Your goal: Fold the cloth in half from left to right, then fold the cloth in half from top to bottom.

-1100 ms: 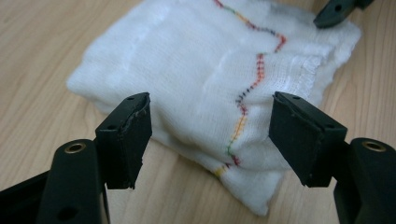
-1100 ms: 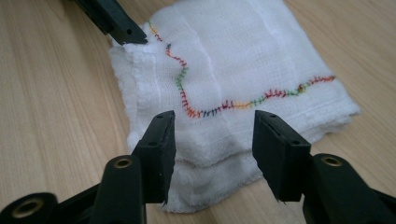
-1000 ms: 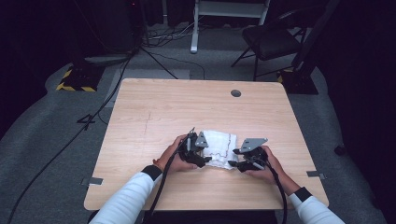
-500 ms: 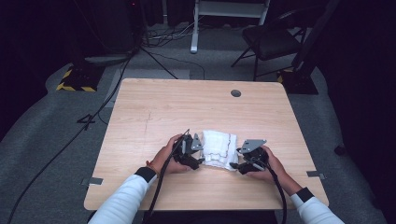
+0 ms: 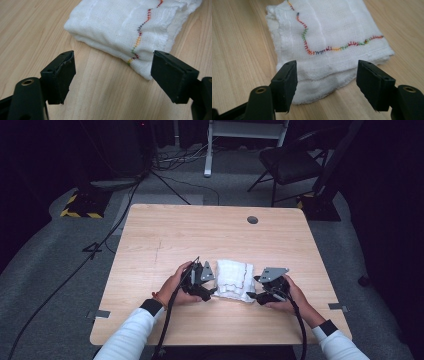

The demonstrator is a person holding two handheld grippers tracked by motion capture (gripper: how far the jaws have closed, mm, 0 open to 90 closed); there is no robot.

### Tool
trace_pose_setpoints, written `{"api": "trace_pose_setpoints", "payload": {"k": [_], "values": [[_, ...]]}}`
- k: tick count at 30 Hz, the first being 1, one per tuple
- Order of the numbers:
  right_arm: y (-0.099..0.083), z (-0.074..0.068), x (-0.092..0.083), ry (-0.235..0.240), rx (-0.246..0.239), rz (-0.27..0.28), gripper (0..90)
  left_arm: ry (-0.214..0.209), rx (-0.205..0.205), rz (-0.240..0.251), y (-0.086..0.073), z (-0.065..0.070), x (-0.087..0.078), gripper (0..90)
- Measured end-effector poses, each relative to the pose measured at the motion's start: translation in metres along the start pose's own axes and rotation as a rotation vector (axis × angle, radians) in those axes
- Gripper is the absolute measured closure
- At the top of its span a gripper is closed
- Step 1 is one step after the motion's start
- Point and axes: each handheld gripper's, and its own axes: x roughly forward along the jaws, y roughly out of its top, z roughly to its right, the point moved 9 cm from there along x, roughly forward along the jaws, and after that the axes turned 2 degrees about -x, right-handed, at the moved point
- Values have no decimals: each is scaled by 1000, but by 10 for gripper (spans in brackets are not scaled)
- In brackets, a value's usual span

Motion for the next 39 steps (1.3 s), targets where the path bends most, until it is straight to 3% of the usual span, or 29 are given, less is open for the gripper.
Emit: {"api": "trace_pose_setpoints", "payload": {"k": [5,14,20,30,39], "values": [[6,1,-7,-6,-12,20,352,-13,9,-13,-3,1,-6,201],[4,3,-16,-33,-25,15,321,47,-23,-3,-15,-6,-27,198],[-4,8,-28,-68,-13,18,305,80,-20,-18,-28,-6,-37,196],[-29,18,-43,-145,3,-24,297,178,-31,-23,-51,-10,-61,213],[-58,31,-58,-200,47,-51,296,184,-73,-83,-84,-11,-68,192]]}}
